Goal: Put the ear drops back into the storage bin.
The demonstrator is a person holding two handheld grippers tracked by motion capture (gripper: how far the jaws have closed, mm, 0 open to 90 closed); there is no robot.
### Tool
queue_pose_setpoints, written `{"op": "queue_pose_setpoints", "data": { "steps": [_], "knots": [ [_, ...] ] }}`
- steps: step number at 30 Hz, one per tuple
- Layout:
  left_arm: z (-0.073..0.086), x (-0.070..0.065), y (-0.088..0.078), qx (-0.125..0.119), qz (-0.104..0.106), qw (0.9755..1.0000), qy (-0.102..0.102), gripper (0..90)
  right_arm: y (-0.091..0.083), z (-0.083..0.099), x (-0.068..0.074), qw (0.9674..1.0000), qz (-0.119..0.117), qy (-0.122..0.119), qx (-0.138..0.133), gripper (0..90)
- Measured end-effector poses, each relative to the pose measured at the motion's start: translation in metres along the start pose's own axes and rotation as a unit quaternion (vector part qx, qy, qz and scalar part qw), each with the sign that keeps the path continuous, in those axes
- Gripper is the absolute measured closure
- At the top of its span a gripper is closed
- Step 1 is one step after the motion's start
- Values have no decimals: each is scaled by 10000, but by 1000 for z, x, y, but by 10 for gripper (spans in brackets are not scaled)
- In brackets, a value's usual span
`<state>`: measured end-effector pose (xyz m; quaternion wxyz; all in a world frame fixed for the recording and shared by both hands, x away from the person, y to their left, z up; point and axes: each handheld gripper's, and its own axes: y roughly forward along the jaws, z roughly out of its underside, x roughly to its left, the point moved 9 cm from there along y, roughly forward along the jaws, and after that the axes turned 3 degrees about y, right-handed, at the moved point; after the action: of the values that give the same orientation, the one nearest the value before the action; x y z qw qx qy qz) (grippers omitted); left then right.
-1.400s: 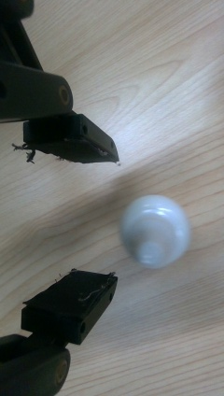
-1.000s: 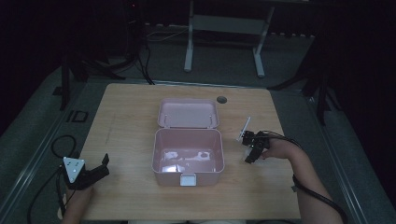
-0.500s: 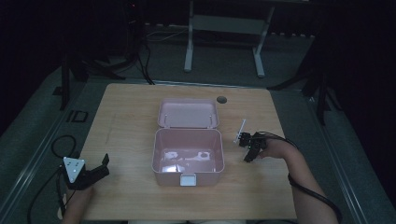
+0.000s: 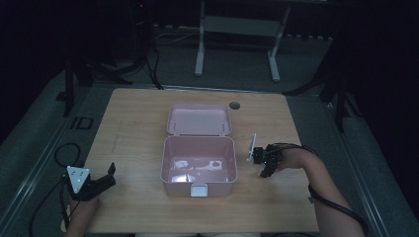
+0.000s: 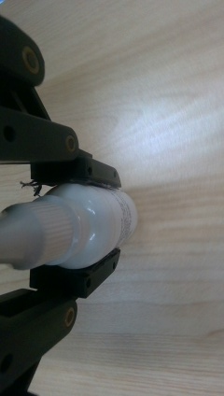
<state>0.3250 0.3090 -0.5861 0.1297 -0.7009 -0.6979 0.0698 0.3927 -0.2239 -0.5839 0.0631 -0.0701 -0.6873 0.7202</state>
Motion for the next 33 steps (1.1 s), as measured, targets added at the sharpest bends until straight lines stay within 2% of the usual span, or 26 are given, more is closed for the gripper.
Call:
{"op": "queue_pose_setpoints", "data": {
  "steps": [7,13,16,18,23,28,33],
  "knots": [
    [0,0,0,4,-14,10000,7,3,-15,-5,18,9983,240,-521,132,595],
    [0,0,0,3,-22,10000,12,3,-29,-10,32,9963,338,-777,159,595],
    [0,0,0,2,-25,10000,8,3,-38,-11,40,9964,304,-756,231,595],
    [0,0,0,1,-31,10000,8,3,-45,-13,44,9974,229,-645,223,595],
    [0,0,0,2,-37,10000,-1,3,-69,-23,49,9992,197,-360,29,595],
    [0,1,0,7,-48,10000,-6,3,-95,-33,57,9986,237,-476,-63,595],
    [0,1,0,7,-44,10000,-8,3,-118,-45,59,9982,348,-478,-93,595]
  ]
}}
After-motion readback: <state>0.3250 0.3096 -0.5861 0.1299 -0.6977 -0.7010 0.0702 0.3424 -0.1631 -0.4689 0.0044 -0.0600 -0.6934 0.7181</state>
